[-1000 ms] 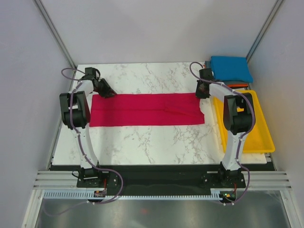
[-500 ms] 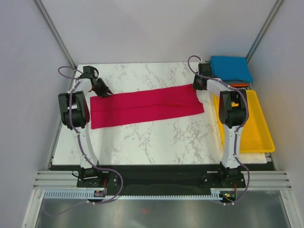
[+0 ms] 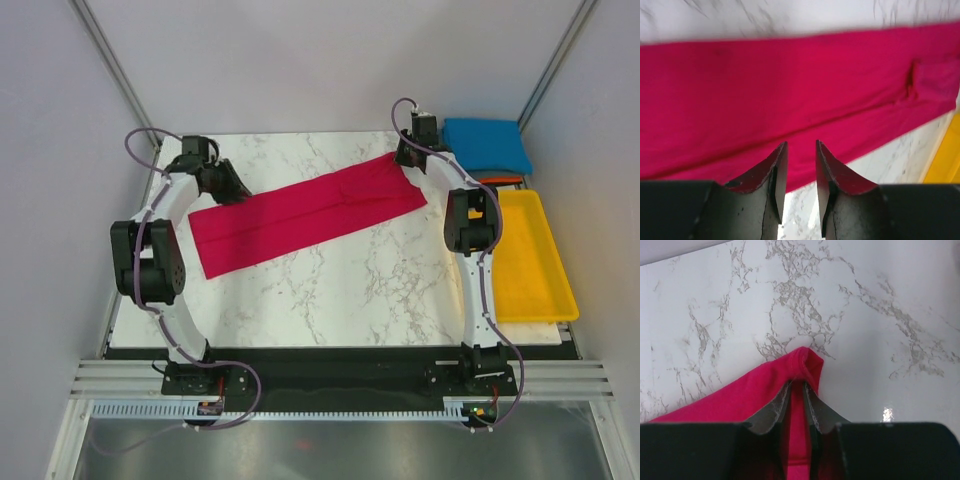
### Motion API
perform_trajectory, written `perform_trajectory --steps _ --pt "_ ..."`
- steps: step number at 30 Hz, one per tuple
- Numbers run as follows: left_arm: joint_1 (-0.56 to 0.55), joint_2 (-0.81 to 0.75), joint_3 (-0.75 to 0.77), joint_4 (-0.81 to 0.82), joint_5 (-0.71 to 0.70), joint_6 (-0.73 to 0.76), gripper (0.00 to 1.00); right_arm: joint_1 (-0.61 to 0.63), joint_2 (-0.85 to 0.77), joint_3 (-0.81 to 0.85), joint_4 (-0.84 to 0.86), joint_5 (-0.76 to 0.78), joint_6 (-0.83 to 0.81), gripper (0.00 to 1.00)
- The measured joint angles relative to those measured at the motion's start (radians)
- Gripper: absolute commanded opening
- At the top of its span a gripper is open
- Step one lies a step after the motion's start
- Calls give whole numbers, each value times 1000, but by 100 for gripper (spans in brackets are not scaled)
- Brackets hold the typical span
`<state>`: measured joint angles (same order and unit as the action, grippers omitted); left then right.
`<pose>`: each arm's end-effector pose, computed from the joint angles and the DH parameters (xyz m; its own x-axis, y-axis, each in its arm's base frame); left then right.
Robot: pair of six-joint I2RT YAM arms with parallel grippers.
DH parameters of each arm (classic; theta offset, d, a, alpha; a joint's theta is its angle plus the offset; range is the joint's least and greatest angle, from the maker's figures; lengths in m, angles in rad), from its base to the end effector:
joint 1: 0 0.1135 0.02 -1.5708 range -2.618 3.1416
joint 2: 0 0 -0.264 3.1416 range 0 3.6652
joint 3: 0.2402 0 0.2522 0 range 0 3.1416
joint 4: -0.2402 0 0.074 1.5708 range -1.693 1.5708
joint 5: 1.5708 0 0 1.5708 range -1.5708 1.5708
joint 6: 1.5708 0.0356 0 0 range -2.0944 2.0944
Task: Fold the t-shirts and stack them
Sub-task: Fold the tshirt
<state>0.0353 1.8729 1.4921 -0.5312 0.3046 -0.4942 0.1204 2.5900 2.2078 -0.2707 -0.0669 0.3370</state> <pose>0.4145 0.0040 0.2448 -0.7667 -0.4798 -0.4264 -0.2429 0.8318 -0.4991 0.5770 0.0722 0.1496 -0.6262 0.2566 -0.7362 0.0366 0.9529 0.3010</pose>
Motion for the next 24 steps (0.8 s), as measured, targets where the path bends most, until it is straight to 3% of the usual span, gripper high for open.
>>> perform_trajectory --steps 6,9,19,24 --pt "-58 -18 -196 -1 263 23 36 -4 -59 -37 -53 -13 4 35" --pt "-48 -9 -240 -2 328 29 36 -10 -155 -94 -92 -16 12 39" --pt "-41 9 -402 43 242 15 35 -12 -612 -433 -104 -39 111 35" --pt "-41 -62 -481 91 199 -16 33 32 -730 -655 -113 -6 146 34"
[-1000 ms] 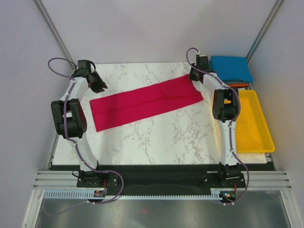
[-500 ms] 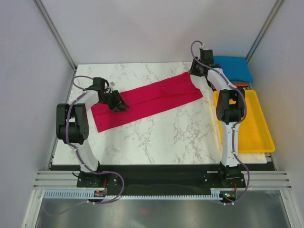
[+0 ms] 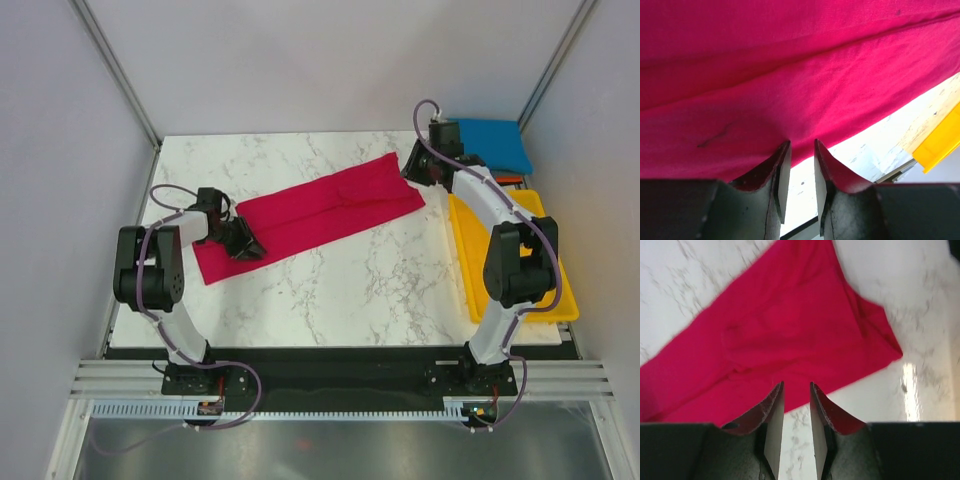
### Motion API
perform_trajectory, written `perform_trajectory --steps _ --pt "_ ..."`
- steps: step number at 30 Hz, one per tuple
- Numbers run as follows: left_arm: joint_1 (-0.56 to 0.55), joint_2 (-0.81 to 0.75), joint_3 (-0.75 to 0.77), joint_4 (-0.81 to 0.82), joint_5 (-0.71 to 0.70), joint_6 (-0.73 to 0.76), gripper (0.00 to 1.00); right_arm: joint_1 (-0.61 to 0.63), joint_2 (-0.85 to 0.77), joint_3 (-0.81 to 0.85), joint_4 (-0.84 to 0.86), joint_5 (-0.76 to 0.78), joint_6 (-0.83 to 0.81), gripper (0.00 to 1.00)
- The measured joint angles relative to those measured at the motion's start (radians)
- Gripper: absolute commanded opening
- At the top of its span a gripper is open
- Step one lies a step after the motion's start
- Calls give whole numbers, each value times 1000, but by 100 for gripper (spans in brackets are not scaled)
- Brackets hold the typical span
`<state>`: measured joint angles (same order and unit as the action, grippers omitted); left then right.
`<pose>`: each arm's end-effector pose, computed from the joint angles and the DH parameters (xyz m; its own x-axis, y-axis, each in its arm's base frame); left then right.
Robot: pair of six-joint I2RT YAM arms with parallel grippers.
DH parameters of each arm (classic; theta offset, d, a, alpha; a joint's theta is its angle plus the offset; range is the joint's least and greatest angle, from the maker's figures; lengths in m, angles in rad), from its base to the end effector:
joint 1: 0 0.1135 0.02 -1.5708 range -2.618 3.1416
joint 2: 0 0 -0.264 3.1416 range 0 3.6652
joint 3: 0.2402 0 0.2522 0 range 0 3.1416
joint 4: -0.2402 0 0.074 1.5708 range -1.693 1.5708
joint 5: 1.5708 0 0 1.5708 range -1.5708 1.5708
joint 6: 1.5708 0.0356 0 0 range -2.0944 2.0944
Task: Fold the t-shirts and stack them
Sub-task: Fold the tshirt
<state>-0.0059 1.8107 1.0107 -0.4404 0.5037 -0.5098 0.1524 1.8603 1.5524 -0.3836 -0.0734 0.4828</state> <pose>0.3304 -0.0191 0.1365 -0.9046 -0.4221 -0.0604 -0.3204 0.7663 -0.5568 0.4259 0.0681 0.2796 -0.6545 0.3679 -0.6605 0.1091 0.9104 0.3990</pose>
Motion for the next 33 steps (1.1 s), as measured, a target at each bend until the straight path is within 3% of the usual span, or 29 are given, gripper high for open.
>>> perform_trajectory --steps 7,12,17,27,33 --pt "0 -148 -151 27 -62 -30 36 18 -69 -298 23 86 134 35" --pt "0 -278 -188 -30 -113 -48 38 3 -68 -313 68 175 220 36" --pt "0 -373 -132 -47 -90 -64 38 -5 -61 -322 145 207 293 36" --pt "0 -398 -43 -42 45 -55 38 -26 -42 -433 247 237 371 36" --pt "0 -392 -41 -43 51 -19 37 -27 31 -434 290 227 378 36"
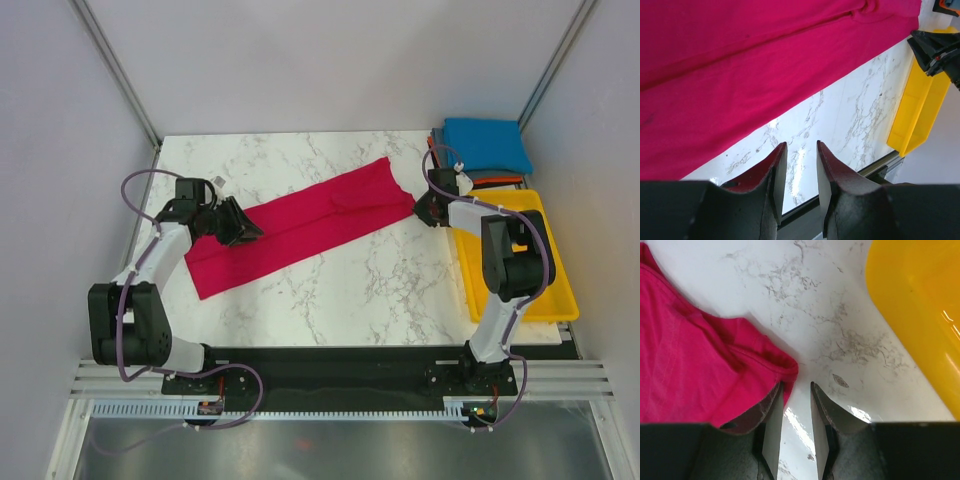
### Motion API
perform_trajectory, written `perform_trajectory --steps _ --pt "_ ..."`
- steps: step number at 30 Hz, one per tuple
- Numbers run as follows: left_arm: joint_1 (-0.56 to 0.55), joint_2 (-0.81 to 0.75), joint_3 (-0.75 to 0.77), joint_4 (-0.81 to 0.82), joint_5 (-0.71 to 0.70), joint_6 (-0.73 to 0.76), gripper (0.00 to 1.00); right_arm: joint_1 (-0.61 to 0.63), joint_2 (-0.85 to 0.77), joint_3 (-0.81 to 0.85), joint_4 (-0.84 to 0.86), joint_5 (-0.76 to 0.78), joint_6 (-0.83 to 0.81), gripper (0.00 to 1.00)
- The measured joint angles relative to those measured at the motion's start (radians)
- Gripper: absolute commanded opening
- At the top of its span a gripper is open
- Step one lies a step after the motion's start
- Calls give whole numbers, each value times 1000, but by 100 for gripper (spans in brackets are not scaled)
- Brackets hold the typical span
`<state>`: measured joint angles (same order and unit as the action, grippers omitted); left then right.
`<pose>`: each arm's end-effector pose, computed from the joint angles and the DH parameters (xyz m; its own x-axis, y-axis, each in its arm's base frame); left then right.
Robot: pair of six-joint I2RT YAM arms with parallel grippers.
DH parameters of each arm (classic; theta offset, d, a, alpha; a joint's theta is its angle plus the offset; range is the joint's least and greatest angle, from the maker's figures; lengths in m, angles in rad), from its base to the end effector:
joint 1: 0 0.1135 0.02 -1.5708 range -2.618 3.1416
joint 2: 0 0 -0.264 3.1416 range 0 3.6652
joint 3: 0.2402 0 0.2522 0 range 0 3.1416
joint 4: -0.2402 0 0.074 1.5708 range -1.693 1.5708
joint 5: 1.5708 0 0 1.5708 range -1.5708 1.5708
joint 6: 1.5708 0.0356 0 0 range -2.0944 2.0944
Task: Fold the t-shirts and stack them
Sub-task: Fold the tshirt
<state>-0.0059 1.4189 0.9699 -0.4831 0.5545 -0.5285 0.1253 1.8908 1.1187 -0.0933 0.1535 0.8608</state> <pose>0.2888 -0.0205 0.2385 -0.8541 -0.4236 -0.3017 -0.1294 0.7349 -0.6657 0.3888 0.0435 0.1531 -0.5114 0.6910 -0.5109 0.5565 0.7193 0.4158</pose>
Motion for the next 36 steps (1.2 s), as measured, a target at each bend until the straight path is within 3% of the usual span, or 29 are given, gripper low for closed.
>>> perform_trajectory --steps 10,14,19,27,29,30,36 --pt "0 40 0 0 -6 37 36 1 41 26 47 7 -3 24" --pt "0 41 0 0 -6 42 36 -1 79 64 63 15 -20 9" --pt "0 41 18 -2 -35 56 36 -15 158 164 75 17 -56 0" --pt "-10 46 56 -17 -103 82 36 -48 391 502 68 -30 -149 1" --pt "-26 55 53 -23 -108 84 36 -57 432 566 59 -48 -163 8" --pt "-39 63 45 -16 -100 83 36 -63 444 590 47 -56 -171 16" --pt "-99 160 -13 -11 -87 81 36 -76 410 562 12 -113 -185 34"
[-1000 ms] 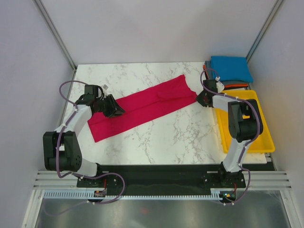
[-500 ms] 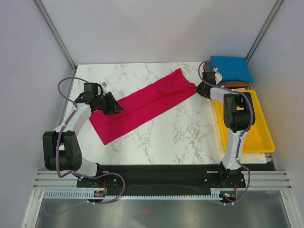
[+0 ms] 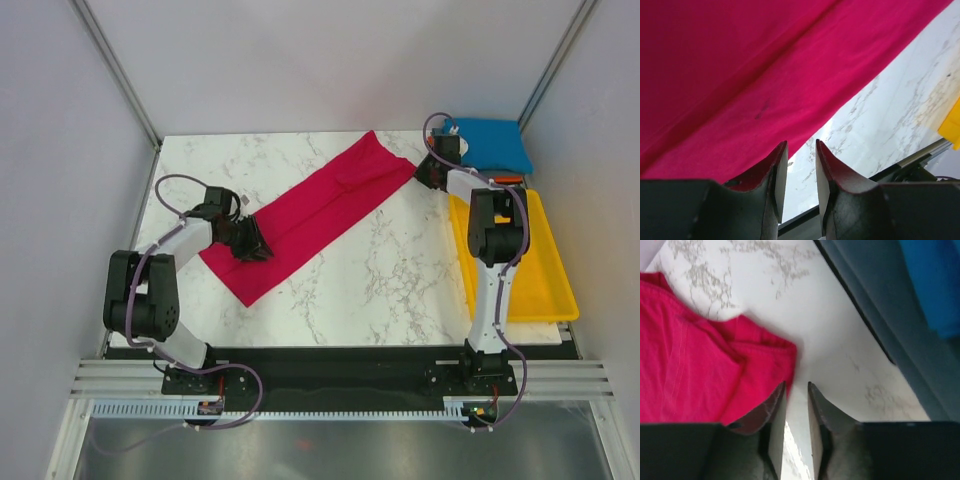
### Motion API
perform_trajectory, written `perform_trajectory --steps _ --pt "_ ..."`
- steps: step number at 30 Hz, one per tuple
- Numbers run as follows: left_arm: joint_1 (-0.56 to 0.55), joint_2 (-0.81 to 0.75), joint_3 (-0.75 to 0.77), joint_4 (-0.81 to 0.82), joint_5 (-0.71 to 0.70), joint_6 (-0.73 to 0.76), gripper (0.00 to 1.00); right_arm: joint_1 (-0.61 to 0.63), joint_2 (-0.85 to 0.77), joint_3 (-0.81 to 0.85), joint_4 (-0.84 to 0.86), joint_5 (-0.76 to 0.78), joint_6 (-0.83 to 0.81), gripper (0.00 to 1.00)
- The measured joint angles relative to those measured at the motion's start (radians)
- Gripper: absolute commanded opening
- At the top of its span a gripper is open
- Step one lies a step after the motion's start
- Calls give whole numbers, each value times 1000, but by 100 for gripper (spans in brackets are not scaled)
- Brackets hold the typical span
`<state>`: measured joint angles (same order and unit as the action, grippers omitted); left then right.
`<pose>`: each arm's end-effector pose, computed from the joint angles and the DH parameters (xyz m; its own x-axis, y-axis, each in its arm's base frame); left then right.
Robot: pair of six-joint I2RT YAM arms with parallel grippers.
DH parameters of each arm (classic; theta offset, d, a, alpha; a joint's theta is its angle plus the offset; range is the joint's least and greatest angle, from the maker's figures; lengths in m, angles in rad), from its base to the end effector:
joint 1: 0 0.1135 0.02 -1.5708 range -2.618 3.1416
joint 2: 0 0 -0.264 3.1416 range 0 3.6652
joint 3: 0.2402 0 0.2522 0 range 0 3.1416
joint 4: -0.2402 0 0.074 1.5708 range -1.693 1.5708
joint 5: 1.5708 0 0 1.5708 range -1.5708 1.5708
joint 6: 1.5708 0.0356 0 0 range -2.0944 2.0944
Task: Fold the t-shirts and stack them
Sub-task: Fold the tshirt
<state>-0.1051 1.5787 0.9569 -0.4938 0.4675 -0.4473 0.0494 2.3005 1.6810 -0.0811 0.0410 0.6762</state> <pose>0.2993 -0.0477 0.1886 -0.9311 -0.2900 -0.2213 -0.1242 0.8224 -0.5551 0.5135 0.0239 0.1463 -0.5135 0.6007 -0.6128 0.3889 0.7995 0.4578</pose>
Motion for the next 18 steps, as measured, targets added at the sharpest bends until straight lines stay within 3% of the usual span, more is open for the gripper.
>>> perform_trajectory --steps 10,18 --pt "-38 28 -109 22 -117 -64 35 7 -356 -347 -56 -125 6 37" --pt "-186 -90 -255 109 -154 -176 35 56 -565 -576 -27 -198 23 36"
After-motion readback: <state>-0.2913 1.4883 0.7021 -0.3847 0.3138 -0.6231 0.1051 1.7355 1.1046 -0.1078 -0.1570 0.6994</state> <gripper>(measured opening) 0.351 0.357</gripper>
